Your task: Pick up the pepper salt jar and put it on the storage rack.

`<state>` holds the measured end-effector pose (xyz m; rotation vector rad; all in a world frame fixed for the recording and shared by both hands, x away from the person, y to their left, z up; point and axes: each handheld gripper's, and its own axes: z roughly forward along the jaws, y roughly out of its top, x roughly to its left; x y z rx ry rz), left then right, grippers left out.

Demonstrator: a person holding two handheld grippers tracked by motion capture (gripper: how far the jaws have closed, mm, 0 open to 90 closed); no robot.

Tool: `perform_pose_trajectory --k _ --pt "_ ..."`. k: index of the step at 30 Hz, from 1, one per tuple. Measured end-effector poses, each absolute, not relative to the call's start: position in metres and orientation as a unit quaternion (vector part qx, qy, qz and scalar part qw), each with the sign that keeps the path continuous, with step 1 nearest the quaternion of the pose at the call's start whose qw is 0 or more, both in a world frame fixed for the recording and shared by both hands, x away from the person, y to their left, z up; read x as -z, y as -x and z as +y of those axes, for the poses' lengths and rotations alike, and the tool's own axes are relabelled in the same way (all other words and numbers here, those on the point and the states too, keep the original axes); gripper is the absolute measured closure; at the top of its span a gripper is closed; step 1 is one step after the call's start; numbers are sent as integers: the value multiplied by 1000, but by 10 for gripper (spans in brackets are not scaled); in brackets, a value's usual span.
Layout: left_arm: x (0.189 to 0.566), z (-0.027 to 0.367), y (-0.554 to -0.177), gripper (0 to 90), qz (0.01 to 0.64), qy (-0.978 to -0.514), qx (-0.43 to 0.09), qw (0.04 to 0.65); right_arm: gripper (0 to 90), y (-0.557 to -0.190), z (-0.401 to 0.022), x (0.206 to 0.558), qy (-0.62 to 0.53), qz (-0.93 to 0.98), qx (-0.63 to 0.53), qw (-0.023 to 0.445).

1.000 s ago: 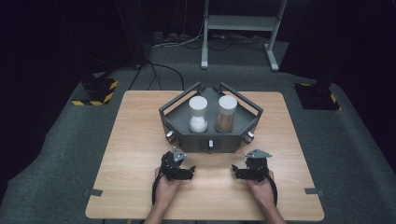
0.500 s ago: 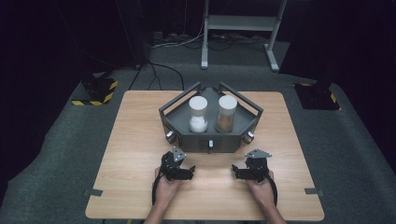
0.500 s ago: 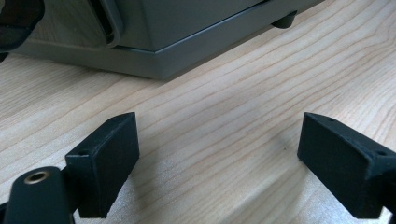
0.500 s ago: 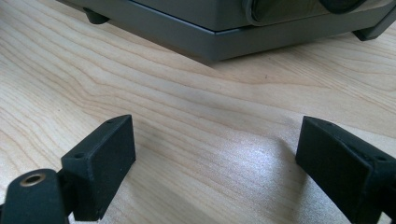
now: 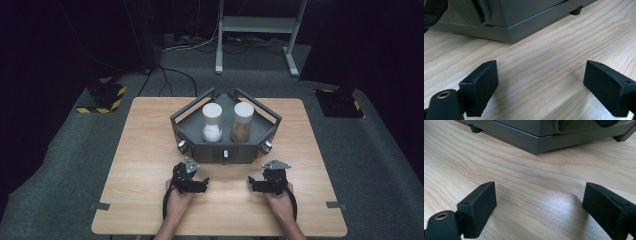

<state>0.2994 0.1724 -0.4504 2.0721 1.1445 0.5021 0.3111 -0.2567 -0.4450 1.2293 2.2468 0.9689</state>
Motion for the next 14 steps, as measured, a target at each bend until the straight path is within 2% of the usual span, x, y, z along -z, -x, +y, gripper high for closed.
perform_pose_trajectory --k 14 --pt "451 172 -300 125 441 -801 -194 354 117 -311 -256 445 -443 802 -347 200"
